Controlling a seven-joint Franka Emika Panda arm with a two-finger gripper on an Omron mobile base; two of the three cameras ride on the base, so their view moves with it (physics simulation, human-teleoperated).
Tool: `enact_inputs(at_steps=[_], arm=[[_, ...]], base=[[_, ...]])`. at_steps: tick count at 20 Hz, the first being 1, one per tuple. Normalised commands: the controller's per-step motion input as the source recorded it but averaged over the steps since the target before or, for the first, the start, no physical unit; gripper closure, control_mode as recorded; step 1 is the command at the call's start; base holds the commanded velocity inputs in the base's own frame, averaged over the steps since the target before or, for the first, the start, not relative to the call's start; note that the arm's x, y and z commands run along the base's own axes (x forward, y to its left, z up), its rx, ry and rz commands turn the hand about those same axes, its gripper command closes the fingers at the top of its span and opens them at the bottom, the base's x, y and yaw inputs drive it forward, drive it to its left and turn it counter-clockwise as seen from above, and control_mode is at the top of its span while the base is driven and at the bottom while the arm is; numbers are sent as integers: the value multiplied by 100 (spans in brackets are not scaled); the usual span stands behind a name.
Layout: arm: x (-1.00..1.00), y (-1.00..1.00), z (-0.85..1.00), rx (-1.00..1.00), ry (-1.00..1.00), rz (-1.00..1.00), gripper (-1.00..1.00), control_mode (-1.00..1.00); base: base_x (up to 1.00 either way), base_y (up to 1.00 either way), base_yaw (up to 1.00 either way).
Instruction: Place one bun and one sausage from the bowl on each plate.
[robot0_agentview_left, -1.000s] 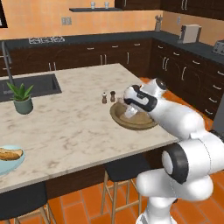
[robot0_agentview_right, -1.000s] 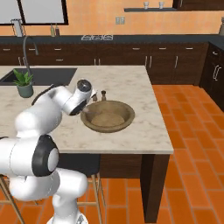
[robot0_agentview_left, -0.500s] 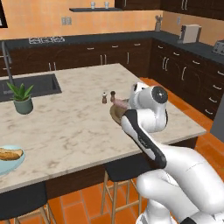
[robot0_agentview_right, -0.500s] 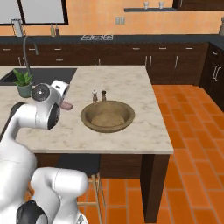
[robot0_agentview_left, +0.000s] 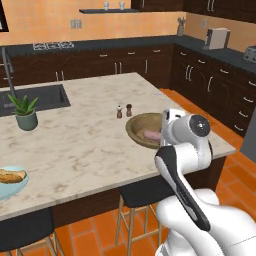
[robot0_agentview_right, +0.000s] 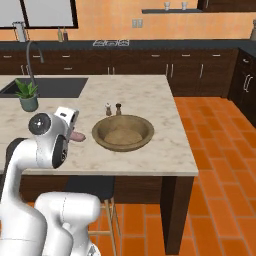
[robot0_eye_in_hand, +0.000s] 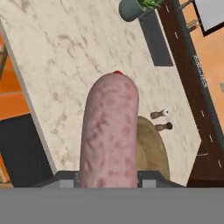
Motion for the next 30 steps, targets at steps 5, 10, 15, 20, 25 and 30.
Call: enact_inputs(at_steps=[5, 10, 15, 20, 25, 30], arm=[[-7, 0, -16, -2, 0, 9, 100, -100], [0, 0, 0, 0, 0, 0, 100, 100], [0, 0, 0, 0, 0, 0, 100, 100], [0, 0, 0, 0, 0, 0, 100, 100], [0, 0, 0, 0, 0, 0, 100, 100], [79, 74, -4, -30, 40, -1, 100, -100]], base=[[0, 0, 0], [-40, 68, 18], [-29, 100, 2], [-18, 100, -2], [26, 100, -5], [0, 0, 0]])
